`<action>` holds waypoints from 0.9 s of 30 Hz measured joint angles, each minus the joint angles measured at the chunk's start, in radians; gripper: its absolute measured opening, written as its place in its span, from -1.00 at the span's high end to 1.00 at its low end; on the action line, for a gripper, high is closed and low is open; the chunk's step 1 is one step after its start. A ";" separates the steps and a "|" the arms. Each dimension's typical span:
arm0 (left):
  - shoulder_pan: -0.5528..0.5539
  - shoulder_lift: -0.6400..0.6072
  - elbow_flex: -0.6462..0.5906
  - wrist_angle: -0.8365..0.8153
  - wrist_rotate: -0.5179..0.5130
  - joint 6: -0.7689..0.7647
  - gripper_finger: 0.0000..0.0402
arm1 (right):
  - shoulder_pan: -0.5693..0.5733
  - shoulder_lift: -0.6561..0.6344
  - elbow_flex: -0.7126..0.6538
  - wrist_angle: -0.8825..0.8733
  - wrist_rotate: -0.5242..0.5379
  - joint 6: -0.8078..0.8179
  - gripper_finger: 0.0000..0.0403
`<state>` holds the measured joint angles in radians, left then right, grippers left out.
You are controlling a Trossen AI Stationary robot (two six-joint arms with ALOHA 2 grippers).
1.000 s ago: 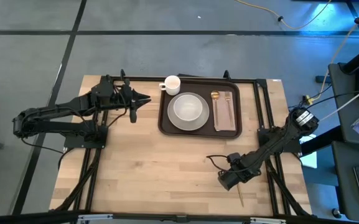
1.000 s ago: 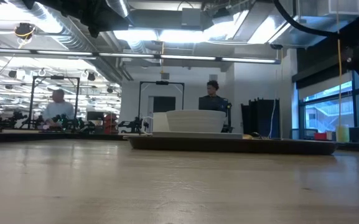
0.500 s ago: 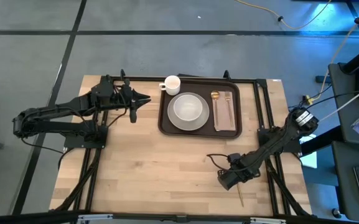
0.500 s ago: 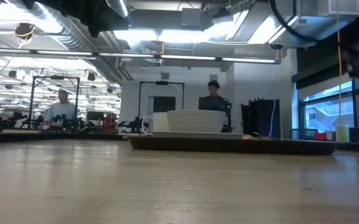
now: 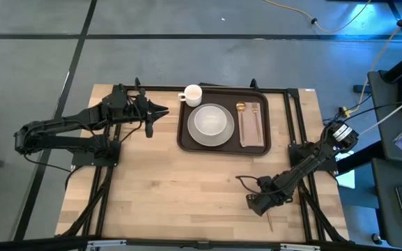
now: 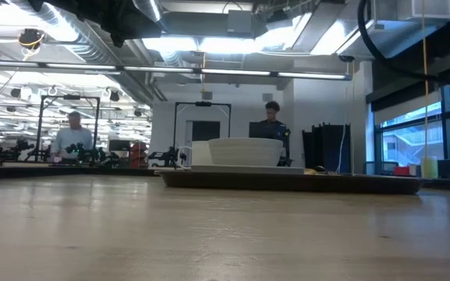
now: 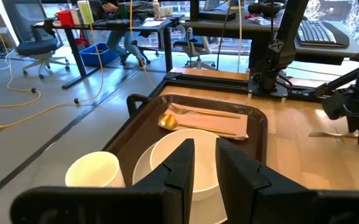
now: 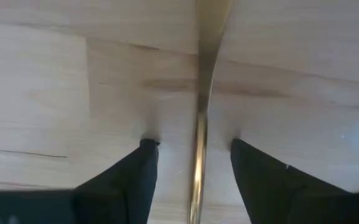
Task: Set up tray
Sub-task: Put the gold table knife to the right of the gold fork on the brown napkin on the black serving tray
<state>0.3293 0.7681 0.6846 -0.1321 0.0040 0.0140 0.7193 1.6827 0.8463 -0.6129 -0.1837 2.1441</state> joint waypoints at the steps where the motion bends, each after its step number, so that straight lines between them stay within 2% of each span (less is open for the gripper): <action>1: 0.000 0.000 0.000 0.000 0.000 0.000 0.71 | 0.000 0.008 0.000 -0.006 0.000 -0.001 0.01; 8: 0.000 0.000 0.000 0.000 -0.005 0.000 0.71 | -0.003 0.065 0.008 0.013 -0.039 -0.037 0.24; 15: 0.000 0.000 0.000 0.000 -0.011 0.000 0.71 | -0.013 0.067 0.008 0.020 -0.043 -0.040 0.55; 27: 0.000 0.000 0.000 0.000 -0.011 0.000 0.71 | -0.012 0.067 0.009 0.014 -0.043 -0.058 0.95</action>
<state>0.3290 0.7681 0.6846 -0.1320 -0.0071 0.0139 0.7074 1.7493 0.8551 -0.5991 -0.2264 2.0861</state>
